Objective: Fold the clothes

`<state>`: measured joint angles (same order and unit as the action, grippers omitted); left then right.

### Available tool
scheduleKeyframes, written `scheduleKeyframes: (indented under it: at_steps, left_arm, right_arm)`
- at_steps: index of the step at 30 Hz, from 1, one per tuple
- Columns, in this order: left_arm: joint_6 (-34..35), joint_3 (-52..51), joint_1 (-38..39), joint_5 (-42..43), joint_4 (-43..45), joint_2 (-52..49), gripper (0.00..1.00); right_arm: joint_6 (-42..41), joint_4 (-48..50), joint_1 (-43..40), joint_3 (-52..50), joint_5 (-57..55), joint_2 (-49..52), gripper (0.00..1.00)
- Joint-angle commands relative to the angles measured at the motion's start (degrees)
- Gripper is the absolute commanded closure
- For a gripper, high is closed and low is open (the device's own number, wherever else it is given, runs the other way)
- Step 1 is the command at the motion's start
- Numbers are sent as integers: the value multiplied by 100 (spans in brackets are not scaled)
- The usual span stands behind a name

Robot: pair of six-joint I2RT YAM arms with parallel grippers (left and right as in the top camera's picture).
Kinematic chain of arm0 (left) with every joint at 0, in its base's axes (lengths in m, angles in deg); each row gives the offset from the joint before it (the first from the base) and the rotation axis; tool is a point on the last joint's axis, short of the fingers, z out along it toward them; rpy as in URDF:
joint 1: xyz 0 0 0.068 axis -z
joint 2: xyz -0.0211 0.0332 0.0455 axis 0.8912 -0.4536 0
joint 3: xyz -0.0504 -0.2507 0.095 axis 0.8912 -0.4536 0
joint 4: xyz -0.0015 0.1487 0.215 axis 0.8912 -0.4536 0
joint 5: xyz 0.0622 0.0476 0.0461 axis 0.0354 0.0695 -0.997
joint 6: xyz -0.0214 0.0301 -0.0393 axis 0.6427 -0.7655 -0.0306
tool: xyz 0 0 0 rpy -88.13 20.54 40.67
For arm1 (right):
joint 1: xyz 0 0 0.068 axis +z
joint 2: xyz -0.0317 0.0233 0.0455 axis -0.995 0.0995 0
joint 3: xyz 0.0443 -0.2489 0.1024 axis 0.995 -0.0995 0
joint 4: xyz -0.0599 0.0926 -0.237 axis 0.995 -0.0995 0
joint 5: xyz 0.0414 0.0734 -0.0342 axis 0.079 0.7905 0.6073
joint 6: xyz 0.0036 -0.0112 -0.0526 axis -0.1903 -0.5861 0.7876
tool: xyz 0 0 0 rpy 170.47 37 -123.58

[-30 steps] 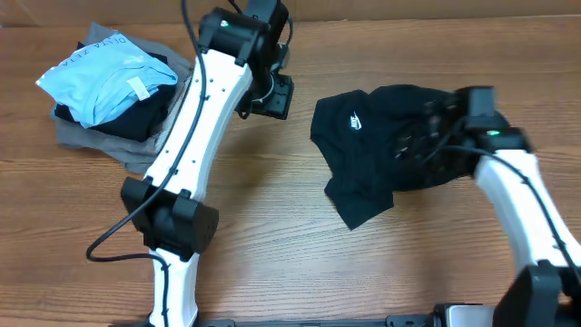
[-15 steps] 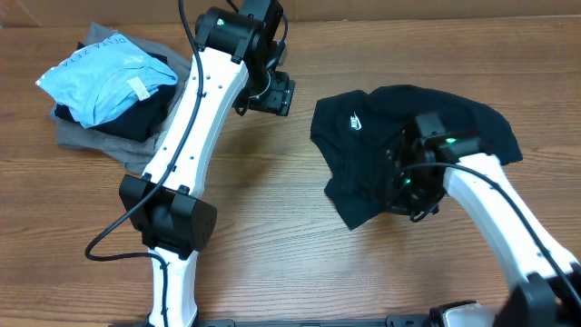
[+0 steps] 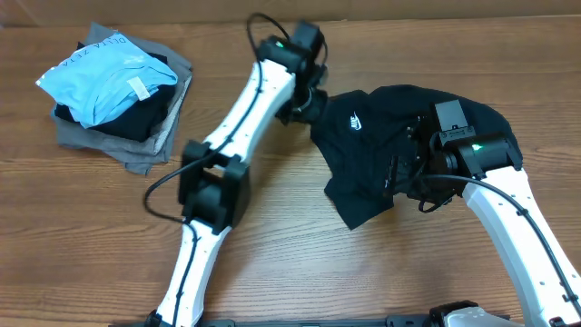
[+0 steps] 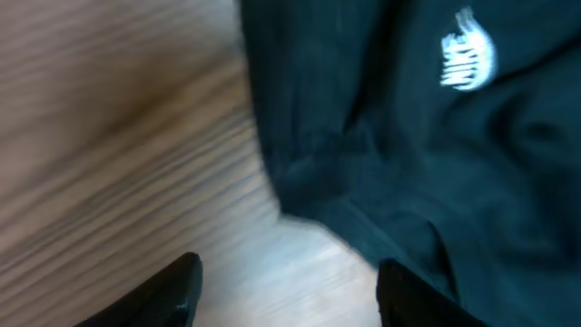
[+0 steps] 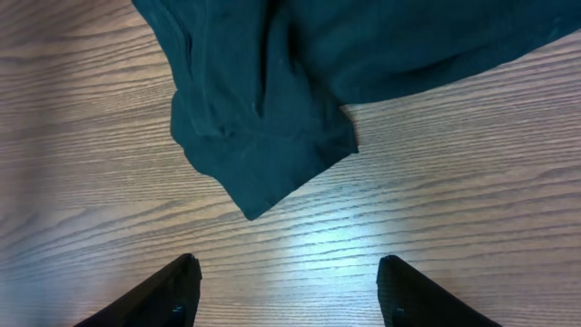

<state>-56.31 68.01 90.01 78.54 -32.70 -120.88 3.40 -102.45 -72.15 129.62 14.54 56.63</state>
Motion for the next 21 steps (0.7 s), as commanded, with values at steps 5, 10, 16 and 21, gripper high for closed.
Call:
scheduleKeyframes:
  at_steps: [5,10,16,21]
  left_arm:
    - [431,-35,76,348,428,-570,36]
    - [450,-35,208,328,424,-935,83]
    - [560,345,-107,-269,-57,-758,96]
    - [448,1434,-1029,-1600,-437,-234,96]
  right_arm:
    - [-111,11,11,76,-98,-22,34]
    - [-208,13,11,76,-101,-22,35]
    - [-315,76,11,76,-166,-22,36]
    - [-710,313,9,76,-772,-15,34]
